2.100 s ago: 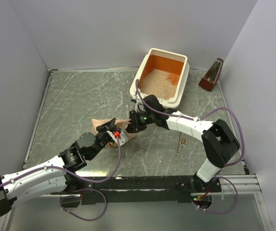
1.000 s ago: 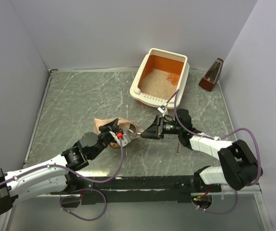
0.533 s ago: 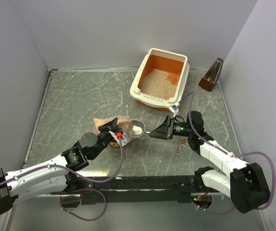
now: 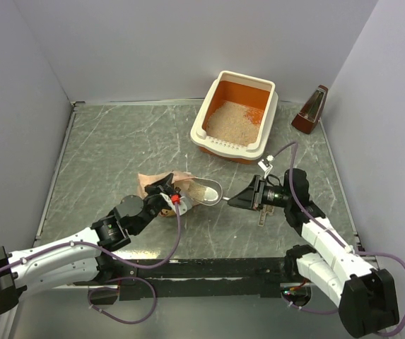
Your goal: Fill the litter box with clean litter
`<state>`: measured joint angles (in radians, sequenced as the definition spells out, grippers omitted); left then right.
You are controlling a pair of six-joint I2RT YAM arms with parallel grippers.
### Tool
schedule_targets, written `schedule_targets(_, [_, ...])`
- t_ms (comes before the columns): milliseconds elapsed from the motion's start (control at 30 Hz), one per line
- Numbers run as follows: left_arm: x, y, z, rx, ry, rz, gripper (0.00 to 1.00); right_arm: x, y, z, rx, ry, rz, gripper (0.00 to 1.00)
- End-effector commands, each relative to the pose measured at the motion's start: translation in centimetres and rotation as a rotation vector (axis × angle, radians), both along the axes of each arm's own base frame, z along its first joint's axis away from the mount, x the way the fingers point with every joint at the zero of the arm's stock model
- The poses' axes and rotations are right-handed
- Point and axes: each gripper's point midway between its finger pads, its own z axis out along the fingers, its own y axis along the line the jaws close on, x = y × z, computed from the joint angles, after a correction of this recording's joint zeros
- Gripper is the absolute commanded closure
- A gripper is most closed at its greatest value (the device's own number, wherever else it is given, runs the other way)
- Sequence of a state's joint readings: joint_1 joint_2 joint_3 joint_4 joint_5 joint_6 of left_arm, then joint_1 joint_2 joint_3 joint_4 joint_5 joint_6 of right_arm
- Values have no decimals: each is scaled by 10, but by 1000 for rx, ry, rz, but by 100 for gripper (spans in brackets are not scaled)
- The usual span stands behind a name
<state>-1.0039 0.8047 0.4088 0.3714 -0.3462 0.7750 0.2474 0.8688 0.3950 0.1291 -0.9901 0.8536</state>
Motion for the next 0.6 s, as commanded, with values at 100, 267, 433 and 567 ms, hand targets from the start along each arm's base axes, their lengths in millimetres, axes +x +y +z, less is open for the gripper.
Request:
schedule_targets(100, [0, -4, 24, -73, -60, -5, 99, -13, -10, 6, -7, -13, -32, 100])
schedule_targets(267, [-2, -4, 26, -76, -67, -5, 99, -15, -19, 8, -13, 18, -102, 100])
schedule_targets(433, [-3, -6, 26, -72, -66, -8, 99, -12, -25, 29, -18, -18, -168, 100])
schedule_targets(567, [-3, -6, 28, -71, -66, -4, 99, -9, -29, 44, -8, -31, -209, 100])
